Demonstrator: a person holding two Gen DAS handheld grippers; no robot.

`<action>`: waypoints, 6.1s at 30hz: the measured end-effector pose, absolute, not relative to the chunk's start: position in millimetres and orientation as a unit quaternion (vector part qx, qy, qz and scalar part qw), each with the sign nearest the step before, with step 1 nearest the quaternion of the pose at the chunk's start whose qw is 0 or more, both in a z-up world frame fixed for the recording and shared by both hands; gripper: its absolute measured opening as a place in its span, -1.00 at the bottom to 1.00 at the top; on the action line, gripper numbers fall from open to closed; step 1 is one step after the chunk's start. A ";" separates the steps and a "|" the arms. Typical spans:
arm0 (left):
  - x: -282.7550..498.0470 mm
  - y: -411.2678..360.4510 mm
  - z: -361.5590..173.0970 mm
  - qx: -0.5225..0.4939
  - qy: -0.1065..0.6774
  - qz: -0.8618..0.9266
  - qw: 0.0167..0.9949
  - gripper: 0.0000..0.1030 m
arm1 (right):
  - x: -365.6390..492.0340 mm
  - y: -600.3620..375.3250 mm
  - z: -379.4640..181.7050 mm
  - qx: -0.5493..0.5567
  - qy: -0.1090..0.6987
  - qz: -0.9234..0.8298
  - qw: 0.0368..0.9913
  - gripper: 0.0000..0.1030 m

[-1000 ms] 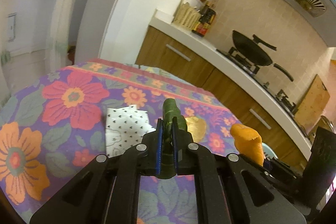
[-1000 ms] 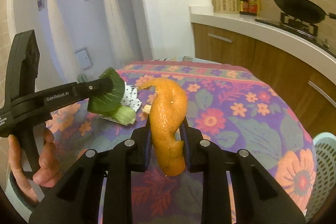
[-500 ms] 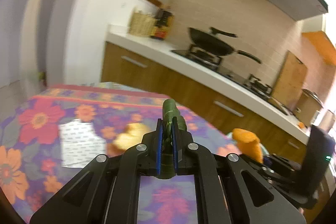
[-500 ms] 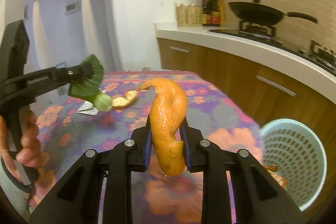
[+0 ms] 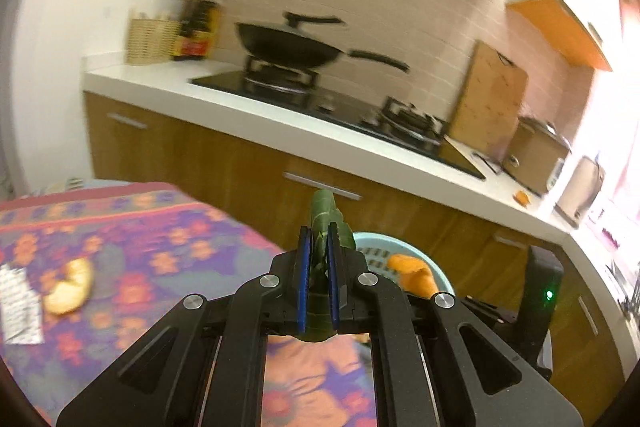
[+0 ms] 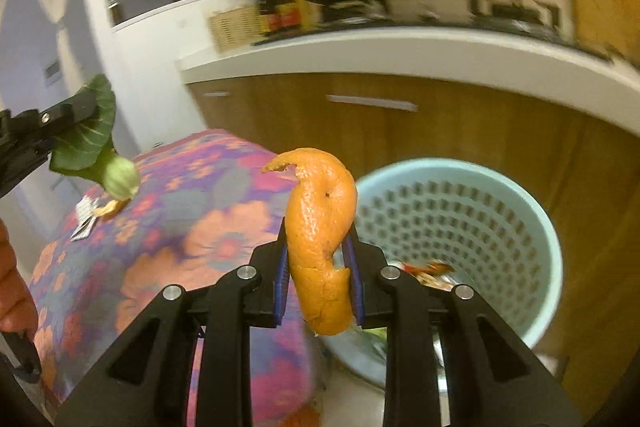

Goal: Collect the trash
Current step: 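Carry the orange peel and green leaf over the wastebasket, then open the right tool to drop the peel while the left tool releases the leaf, then grasp the white heart-patterned paper with the left tool while the right tool grasps the yellow peel, then carry the paper and yellow peel over the wastebasket and lower them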

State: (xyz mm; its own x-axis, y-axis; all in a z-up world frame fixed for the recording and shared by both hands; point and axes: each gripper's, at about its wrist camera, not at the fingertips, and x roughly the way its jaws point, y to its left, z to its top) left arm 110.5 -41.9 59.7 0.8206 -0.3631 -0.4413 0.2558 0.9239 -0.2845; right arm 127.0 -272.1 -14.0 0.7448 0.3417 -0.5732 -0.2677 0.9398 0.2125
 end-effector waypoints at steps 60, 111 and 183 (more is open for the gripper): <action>119.5 -54.4 29.1 -0.102 0.287 -0.125 0.944 0.00 | 141.2 -268.2 3.8 0.080 0.370 0.170 0.910 0.21; 96.2 249.1 -50.5 -0.196 0.389 0.113 0.893 0.01 | 181.8 100.3 -40.5 -0.144 0.415 0.307 0.844 -0.46; 126.5 -21.8 0.9 -0.062 0.344 -0.140 0.926 -0.96 | 132.1 -221.7 22.8 0.066 0.307 0.206 0.927 -0.94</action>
State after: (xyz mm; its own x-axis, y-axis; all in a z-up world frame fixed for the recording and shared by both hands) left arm 126.5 -21.8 0.9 0.7236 -0.3019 -0.6207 0.2170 0.9532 -0.2106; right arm 132.1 -221.7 22.8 0.7271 0.4218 -0.5417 -0.3409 0.9067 0.2484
